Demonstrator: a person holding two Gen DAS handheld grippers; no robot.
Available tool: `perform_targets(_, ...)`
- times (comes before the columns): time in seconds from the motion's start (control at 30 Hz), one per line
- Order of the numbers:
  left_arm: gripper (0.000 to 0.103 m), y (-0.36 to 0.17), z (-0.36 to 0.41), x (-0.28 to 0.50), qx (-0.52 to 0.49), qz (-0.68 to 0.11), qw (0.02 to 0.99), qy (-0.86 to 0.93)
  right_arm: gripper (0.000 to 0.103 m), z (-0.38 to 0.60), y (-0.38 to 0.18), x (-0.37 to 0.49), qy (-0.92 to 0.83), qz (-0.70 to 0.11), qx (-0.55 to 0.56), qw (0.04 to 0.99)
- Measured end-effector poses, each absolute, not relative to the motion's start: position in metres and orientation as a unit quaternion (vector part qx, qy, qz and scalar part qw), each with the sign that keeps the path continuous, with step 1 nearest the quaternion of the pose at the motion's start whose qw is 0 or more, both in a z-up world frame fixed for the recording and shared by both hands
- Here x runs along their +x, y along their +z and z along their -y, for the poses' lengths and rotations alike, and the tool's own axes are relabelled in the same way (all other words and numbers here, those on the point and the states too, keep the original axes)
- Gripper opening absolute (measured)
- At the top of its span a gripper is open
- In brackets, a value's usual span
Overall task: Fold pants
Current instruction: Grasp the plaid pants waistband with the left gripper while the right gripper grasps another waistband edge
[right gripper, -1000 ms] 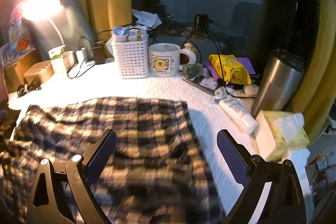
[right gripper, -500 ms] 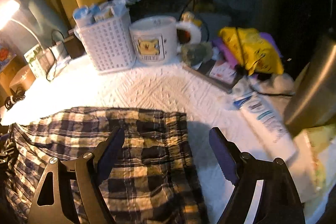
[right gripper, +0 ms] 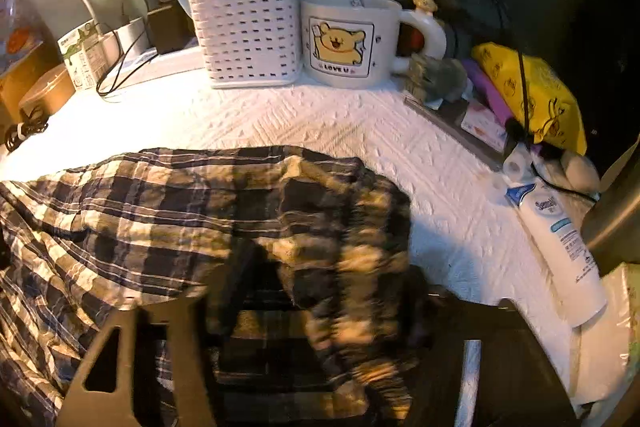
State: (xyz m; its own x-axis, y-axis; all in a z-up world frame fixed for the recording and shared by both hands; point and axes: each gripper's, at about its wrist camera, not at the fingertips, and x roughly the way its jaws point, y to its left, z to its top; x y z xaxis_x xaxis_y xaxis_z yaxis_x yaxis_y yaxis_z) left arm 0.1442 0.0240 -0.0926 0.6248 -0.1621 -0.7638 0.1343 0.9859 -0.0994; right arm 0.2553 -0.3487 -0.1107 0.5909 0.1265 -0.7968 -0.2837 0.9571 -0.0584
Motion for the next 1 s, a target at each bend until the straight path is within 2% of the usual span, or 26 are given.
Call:
perform_targets(0.03,0.014,-0.09,-0.027,0.141,-0.023,-0.42,0.904,-0.078,0.026,0.348,-0.109,0.254,0.115,-0.436,-0.088,0.888)
perform_targets(0.1,0.014,-0.083,-0.031,0.136,-0.024,-0.405,0.912,-0.068,0.016,0.347,-0.107,0.251,0.107,-0.431,-0.09,0.892)
perform_targets(0.5,0.011,-0.034,-0.044,0.16,-0.016,-0.331,0.942,-0.041,0.012,0.335,-0.025,0.229,0.049,-0.302,-0.092,0.948)
perform_targets(0.77,0.012,-0.009,-0.04,0.207,-0.002,-0.319,0.946,-0.05,0.012,0.346,-0.004,0.251,0.01,-0.276,-0.079,0.958)
perform_targets(0.9,0.018,-0.03,-0.042,0.226,-0.012,-0.358,0.932,-0.061,0.012,0.351,-0.023,0.273,-0.002,-0.299,-0.074,0.951)
perform_targets(1.0,0.029,-0.053,-0.053,0.234,-0.026,-0.388,0.92,-0.046,0.012,0.353,-0.045,0.289,-0.003,-0.325,-0.071,0.943)
